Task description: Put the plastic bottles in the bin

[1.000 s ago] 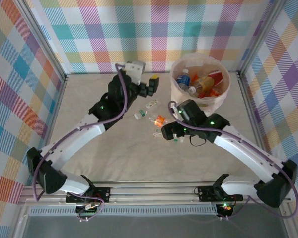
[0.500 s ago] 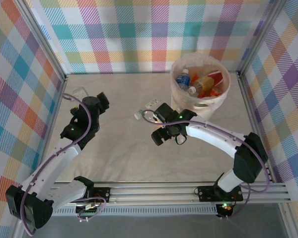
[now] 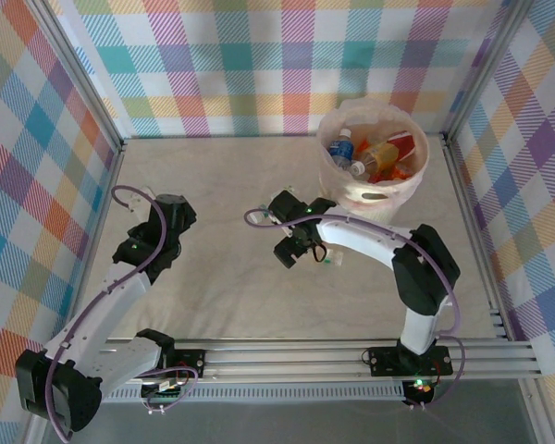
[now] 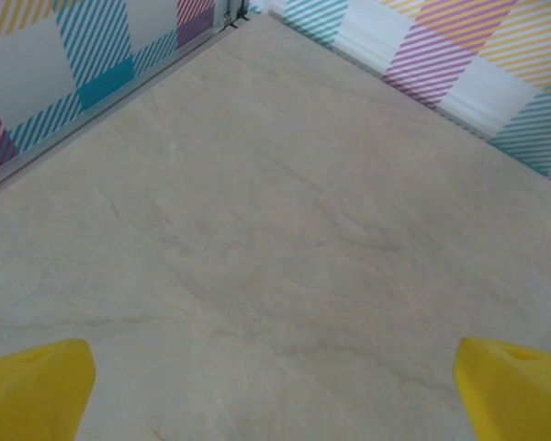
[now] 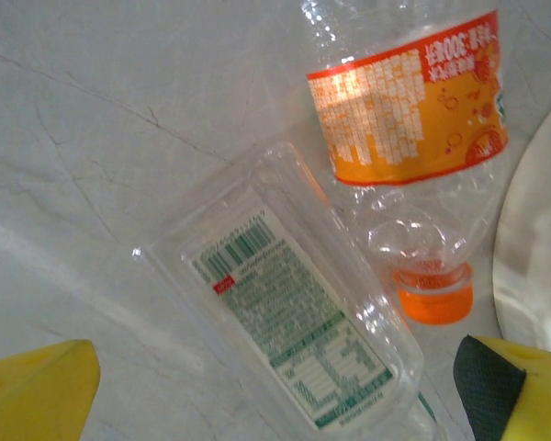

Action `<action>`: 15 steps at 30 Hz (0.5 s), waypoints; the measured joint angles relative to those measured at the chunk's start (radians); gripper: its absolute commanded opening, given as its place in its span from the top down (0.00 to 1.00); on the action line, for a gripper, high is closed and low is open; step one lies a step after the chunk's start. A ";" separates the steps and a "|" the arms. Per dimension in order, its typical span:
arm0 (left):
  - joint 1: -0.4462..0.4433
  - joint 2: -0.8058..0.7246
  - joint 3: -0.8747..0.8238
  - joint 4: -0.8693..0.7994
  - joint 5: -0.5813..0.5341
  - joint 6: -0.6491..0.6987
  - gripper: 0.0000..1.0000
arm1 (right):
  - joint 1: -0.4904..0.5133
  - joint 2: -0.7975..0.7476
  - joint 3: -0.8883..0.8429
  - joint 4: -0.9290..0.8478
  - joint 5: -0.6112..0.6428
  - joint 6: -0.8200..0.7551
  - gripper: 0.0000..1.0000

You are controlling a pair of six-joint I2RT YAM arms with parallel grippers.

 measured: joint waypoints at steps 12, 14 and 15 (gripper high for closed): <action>0.020 -0.009 -0.014 -0.025 0.017 -0.021 0.00 | 0.000 0.066 0.010 0.004 0.003 -0.027 0.00; 0.021 -0.009 -0.014 -0.026 0.018 -0.024 0.00 | 0.000 0.067 0.010 0.003 -0.004 -0.026 0.00; 0.021 -0.009 -0.014 -0.026 0.019 -0.024 0.00 | 0.000 0.067 0.010 0.004 -0.009 -0.026 0.00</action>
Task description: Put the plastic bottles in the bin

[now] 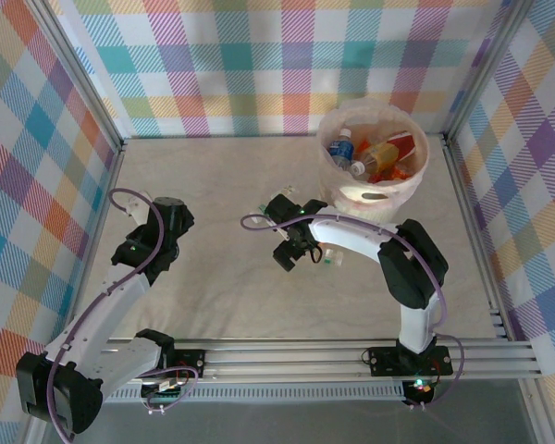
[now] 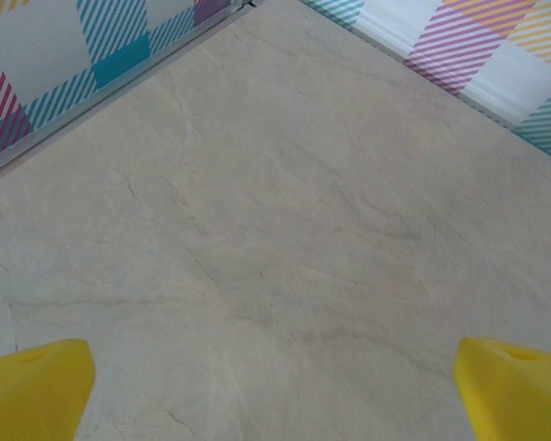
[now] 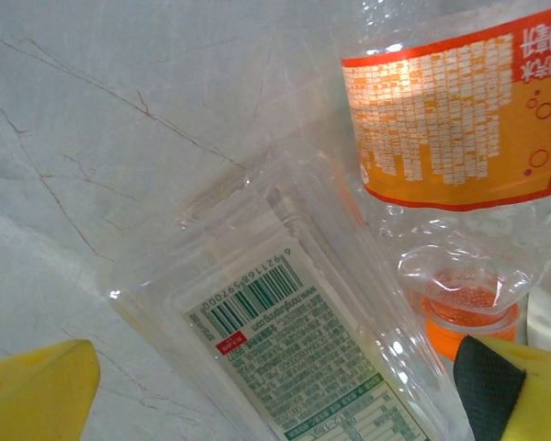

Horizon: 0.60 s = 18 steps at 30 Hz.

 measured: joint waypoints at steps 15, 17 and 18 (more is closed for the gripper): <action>0.010 0.000 0.000 0.000 0.000 -0.008 0.00 | 0.000 0.000 -0.026 -0.006 -0.080 0.035 0.02; 0.012 0.000 0.000 0.000 0.000 -0.008 0.00 | 0.000 0.000 -0.034 -0.012 -0.080 0.039 0.01; 0.012 0.000 0.000 0.000 0.000 -0.008 0.00 | 0.000 0.000 -0.037 -0.016 -0.081 0.041 0.00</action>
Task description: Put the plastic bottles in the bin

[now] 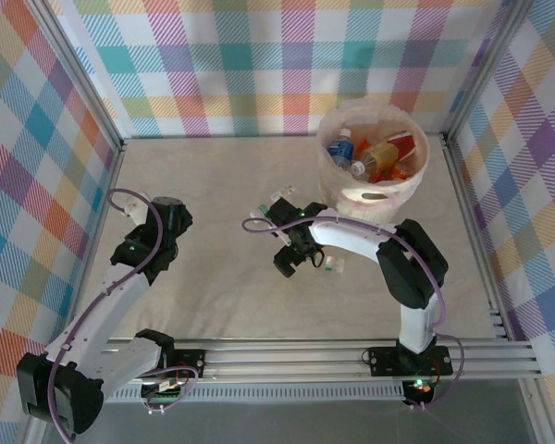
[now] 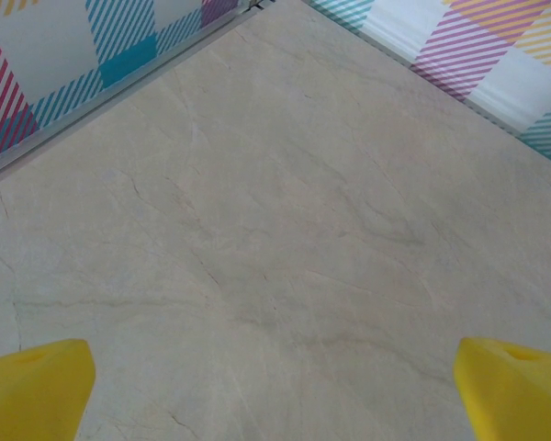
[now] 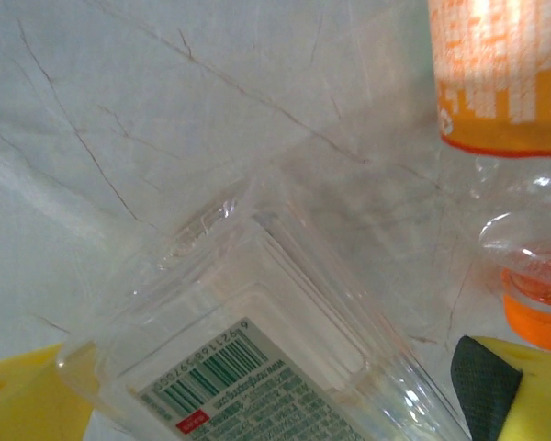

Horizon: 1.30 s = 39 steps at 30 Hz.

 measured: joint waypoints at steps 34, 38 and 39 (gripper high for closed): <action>0.006 -0.019 -0.002 -0.007 0.006 -0.011 0.00 | 0.013 -0.122 -0.003 -0.048 -0.117 0.065 0.49; 0.008 -0.035 -0.005 -0.007 0.007 0.012 0.00 | 0.013 -0.251 0.091 -0.044 -0.119 0.069 0.50; 0.008 -0.038 -0.005 -0.006 0.006 0.014 0.00 | 0.013 -0.277 0.116 -0.041 -0.117 0.070 0.50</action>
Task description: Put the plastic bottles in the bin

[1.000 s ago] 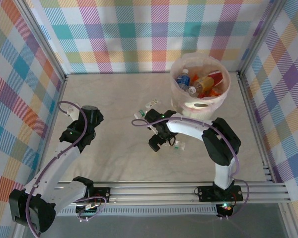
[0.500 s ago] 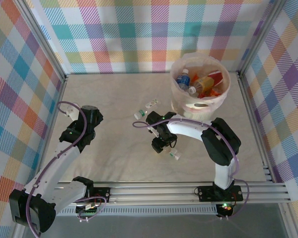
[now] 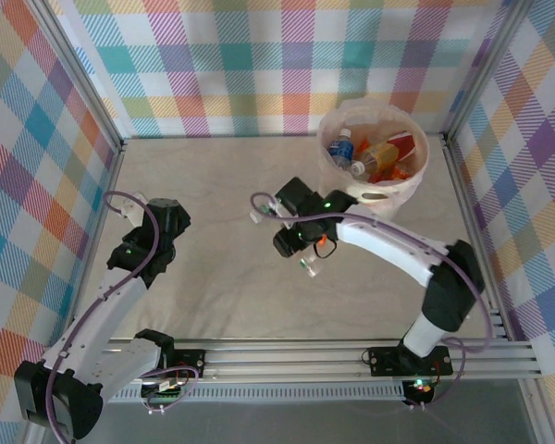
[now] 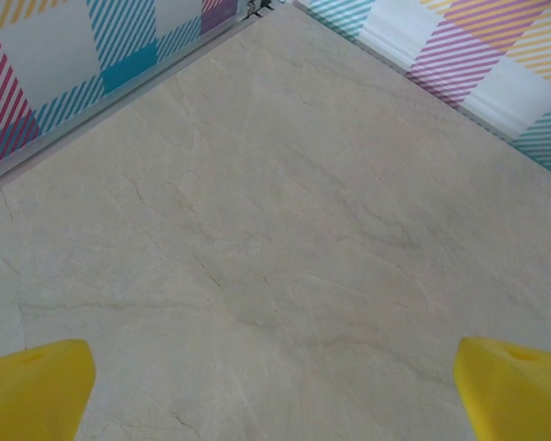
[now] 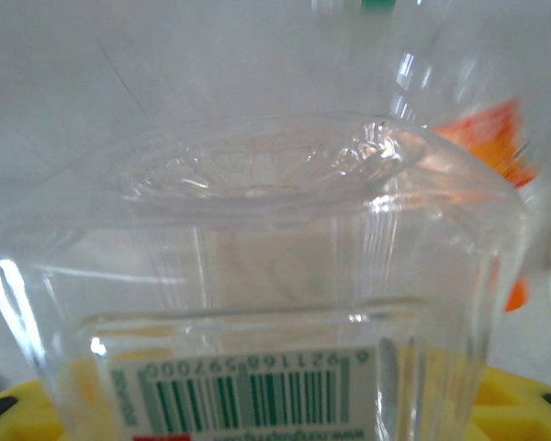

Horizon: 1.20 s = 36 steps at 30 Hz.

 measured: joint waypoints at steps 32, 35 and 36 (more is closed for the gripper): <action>0.001 0.040 -0.002 0.035 0.099 0.073 0.00 | -0.520 0.026 0.453 0.226 0.015 0.349 0.53; 0.002 0.047 -0.001 0.035 0.106 0.074 0.00 | -0.537 0.055 0.453 0.226 0.021 0.374 0.53; 0.002 0.048 -0.002 0.035 0.106 0.074 0.00 | -0.541 0.064 0.453 0.225 0.023 0.381 0.53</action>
